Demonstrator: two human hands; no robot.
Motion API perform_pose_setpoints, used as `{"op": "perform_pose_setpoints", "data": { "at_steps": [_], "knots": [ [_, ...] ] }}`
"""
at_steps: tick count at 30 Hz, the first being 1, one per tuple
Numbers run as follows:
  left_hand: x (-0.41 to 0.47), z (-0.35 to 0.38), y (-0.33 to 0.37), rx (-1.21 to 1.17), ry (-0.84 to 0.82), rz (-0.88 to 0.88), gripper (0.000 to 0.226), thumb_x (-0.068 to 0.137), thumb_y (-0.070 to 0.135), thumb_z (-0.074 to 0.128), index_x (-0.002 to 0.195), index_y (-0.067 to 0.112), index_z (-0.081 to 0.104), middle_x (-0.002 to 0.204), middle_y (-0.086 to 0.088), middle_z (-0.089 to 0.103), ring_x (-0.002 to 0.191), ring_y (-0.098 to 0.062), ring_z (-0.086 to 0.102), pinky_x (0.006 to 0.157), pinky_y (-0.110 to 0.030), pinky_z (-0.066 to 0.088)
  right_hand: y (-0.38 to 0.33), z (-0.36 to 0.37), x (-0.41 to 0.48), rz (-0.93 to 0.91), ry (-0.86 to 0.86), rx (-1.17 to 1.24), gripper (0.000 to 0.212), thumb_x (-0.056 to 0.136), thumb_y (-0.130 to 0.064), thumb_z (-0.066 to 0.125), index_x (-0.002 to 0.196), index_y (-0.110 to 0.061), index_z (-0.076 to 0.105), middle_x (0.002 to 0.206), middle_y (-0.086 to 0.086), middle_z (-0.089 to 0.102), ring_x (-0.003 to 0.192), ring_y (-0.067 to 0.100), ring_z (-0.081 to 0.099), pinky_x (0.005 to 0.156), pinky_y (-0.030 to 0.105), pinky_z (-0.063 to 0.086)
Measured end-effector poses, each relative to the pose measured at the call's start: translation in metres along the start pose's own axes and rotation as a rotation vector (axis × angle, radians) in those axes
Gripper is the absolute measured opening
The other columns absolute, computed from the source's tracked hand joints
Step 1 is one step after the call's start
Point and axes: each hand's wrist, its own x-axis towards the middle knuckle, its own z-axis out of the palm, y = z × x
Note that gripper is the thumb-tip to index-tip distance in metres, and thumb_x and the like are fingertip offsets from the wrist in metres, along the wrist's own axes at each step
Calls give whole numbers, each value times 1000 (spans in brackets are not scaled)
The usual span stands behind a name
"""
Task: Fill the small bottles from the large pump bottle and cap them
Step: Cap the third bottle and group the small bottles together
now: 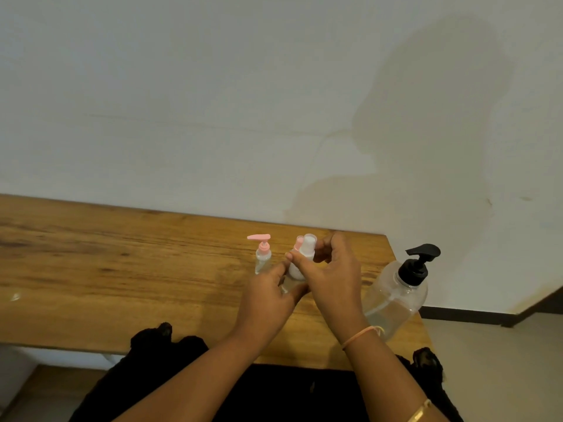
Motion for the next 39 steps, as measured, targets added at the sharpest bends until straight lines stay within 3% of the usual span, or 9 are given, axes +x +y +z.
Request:
{"op": "perform_pose_setpoints", "data": {
  "at_steps": [4, 7, 12, 17, 23, 28, 31, 34, 39],
  "knots": [
    [2, 1, 3, 4, -29, -21, 32, 79, 36, 71, 108, 42, 59, 92, 17, 69, 87, 3, 63, 77, -26, 55, -1, -7, 3, 68, -148, 102, 48, 71, -39, 78, 110, -33, 50, 103, -4, 61, 96, 6, 58, 76, 13, 45],
    [5, 0, 1, -19, -65, -55, 28, 79, 33, 73, 103, 40, 62, 93, 16, 70, 92, -2, 64, 83, -32, 55, -2, -17, 4, 114, -304, 229, 54, 84, -35, 65, 130, -41, 38, 128, -13, 52, 118, 5, 51, 95, 25, 45],
    [6, 2, 0, -64, -88, -54, 35, 76, 31, 76, 109, 30, 65, 97, 13, 71, 95, -4, 65, 88, -39, 53, -3, -24, 8, 79, -405, 289, 35, 91, 2, 55, 102, -31, 61, 110, -4, 68, 107, 14, 62, 87, 21, 51],
    [5, 2, -4, -95, -31, -73, 33, 73, 31, 78, 104, 27, 68, 92, 11, 73, 91, -8, 67, 83, -44, 55, 3, -16, 10, 103, -278, 238, 26, 80, -4, 70, 102, -19, 66, 101, 2, 71, 99, 19, 65, 91, 42, 52],
    [2, 2, 0, -61, 10, -76, 33, 73, 35, 76, 104, 27, 68, 84, 13, 72, 84, -4, 67, 76, -34, 57, -1, -1, 3, 67, -91, 154, 32, 70, -14, 82, 86, -27, 58, 90, -4, 66, 85, 9, 62, 74, 22, 52],
    [3, 1, 2, -52, -32, -73, 32, 76, 30, 75, 106, 34, 65, 78, 16, 69, 79, -2, 65, 70, -22, 53, 3, -8, 4, 147, -272, 228, 53, 76, -31, 78, 120, -31, 49, 113, -2, 59, 107, 10, 57, 89, 19, 45],
    [6, 0, 1, -103, -33, -100, 31, 73, 31, 78, 102, 28, 67, 85, 11, 73, 85, -5, 68, 80, -34, 56, 5, -16, 6, 204, -410, 364, 50, 88, -21, 64, 134, -24, 46, 127, -6, 56, 118, 7, 53, 94, 25, 47],
    [7, -1, -1, -129, -40, -104, 30, 71, 28, 80, 99, 28, 68, 90, 9, 74, 88, -7, 69, 84, -43, 56, 5, -18, 11, 190, -405, 348, 33, 91, -1, 56, 119, -17, 60, 116, 2, 66, 110, 15, 61, 92, 27, 50],
    [6, -1, -3, -43, -6, -84, 30, 71, 33, 79, 99, 26, 70, 87, 10, 73, 85, -5, 68, 79, -42, 57, 3, -11, 10, 206, -216, 259, 28, 73, -6, 77, 95, -18, 65, 98, 2, 70, 96, 18, 66, 85, 35, 55]
  ]
}}
